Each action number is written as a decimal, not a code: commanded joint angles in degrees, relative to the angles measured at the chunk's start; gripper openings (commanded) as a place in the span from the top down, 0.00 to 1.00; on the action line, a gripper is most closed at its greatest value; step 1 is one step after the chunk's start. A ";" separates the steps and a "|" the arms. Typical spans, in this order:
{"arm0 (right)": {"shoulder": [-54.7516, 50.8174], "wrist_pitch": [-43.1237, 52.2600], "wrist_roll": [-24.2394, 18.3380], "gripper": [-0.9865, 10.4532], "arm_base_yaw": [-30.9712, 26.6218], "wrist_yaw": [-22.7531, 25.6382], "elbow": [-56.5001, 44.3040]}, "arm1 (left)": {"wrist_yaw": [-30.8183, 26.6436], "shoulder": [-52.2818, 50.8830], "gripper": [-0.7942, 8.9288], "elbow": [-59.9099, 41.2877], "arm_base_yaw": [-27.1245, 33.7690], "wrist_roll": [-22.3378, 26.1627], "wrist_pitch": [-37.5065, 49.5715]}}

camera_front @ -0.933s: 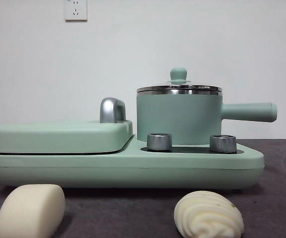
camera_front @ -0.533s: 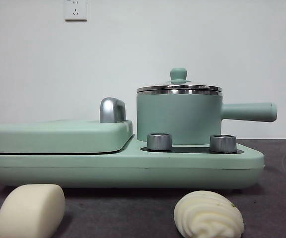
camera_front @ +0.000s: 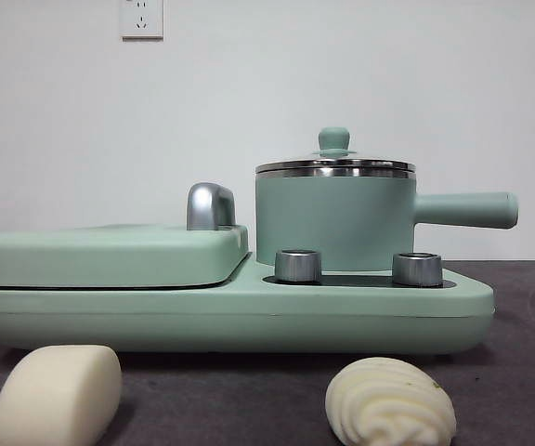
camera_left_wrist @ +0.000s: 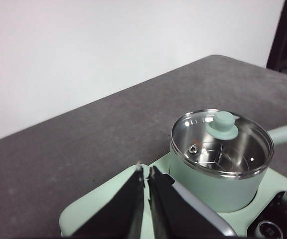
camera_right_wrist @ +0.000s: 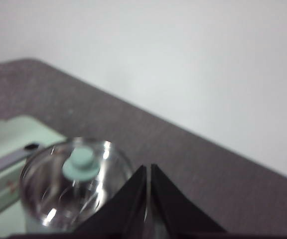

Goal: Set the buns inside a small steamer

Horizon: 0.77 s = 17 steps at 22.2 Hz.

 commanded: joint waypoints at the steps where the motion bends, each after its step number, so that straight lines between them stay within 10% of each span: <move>1: 0.57 -4.15 0.26 0.90 0.57 -0.09 0.83 | 0.22 0.74 0.89 1.11 -0.87 2.80 0.46; 8: 0.96 -13.07 1.75 0.80 1.05 0.24 0.83 | 0.22 1.07 0.68 1.11 -2.93 2.75 -0.46; 17: 0.94 -13.18 1.90 0.63 1.05 0.26 0.83 | 0.17 1.14 0.69 1.11 -4.85 2.69 -1.01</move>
